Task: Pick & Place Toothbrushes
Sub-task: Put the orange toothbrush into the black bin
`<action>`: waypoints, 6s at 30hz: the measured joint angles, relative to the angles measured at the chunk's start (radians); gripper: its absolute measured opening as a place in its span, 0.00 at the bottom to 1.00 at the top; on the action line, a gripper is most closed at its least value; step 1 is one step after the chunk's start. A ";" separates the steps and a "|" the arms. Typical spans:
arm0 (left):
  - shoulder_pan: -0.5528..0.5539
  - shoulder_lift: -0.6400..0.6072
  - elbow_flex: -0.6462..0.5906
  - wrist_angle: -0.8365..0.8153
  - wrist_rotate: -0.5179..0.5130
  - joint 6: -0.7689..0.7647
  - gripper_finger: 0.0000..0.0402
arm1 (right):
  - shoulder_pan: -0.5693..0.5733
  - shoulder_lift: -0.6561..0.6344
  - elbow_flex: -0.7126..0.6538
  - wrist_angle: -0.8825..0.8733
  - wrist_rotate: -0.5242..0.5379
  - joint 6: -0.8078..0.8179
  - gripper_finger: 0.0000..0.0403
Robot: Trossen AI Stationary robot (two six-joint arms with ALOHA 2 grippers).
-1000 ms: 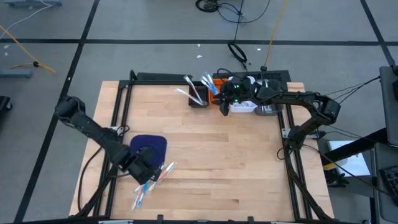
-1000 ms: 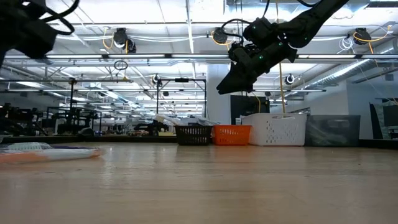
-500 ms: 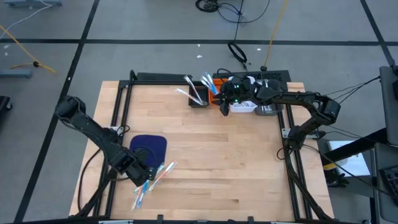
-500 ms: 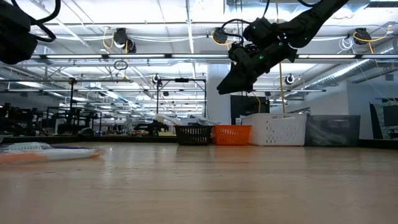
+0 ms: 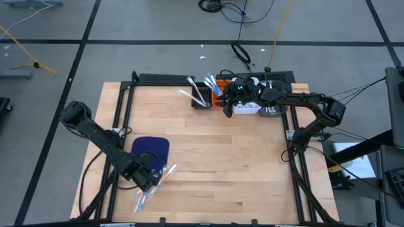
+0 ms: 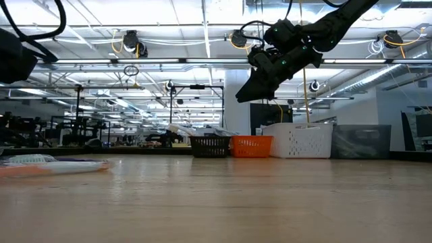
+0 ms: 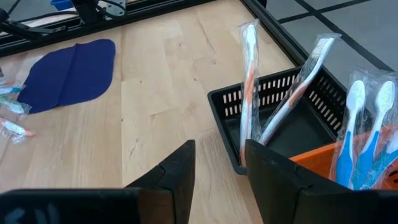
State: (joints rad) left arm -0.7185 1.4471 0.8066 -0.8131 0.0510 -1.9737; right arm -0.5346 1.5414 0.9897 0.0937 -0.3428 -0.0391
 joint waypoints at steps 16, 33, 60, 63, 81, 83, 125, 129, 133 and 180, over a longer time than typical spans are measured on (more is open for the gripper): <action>0.036 -0.080 0.000 -0.006 -0.031 0.073 0.00 | 0.000 0.000 0.000 -0.002 0.000 0.000 0.32; 0.186 -0.246 0.083 0.166 -0.569 0.747 0.00 | 0.006 0.000 0.000 -0.016 -0.002 0.027 0.32; 0.541 -0.185 0.091 0.960 -0.669 1.673 0.00 | 0.284 0.000 -0.001 0.287 -0.002 0.052 0.32; 0.550 -0.172 0.091 0.999 -0.641 1.706 0.00 | 0.295 0.000 -0.001 0.301 -0.002 0.053 0.32; 0.595 -0.128 0.090 1.066 -0.621 1.763 0.00 | 0.327 0.000 -0.001 0.317 -0.002 0.058 0.32; 0.595 -0.128 0.090 1.052 -0.623 1.770 0.00 | 0.326 0.000 -0.001 0.314 0.001 0.038 0.32; 0.605 -0.129 0.090 1.054 -0.555 1.756 0.00 | 0.371 0.000 -0.001 0.367 0.081 0.053 0.32; 0.605 -0.120 0.091 1.054 -0.556 1.756 0.00 | 0.364 0.000 -0.001 0.366 0.082 0.054 0.32; 0.605 -0.101 0.091 1.071 -0.556 1.757 0.00 | 0.358 0.000 -0.001 0.392 0.077 0.081 0.32; 0.533 0.009 0.091 0.921 -0.548 1.698 0.33 | -0.034 0.122 0.163 0.227 0.077 0.072 0.05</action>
State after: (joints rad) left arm -0.1856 1.4559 0.8974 0.1076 -0.4966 -0.2756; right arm -0.5687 1.6638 1.1527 0.3210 -0.2656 0.0333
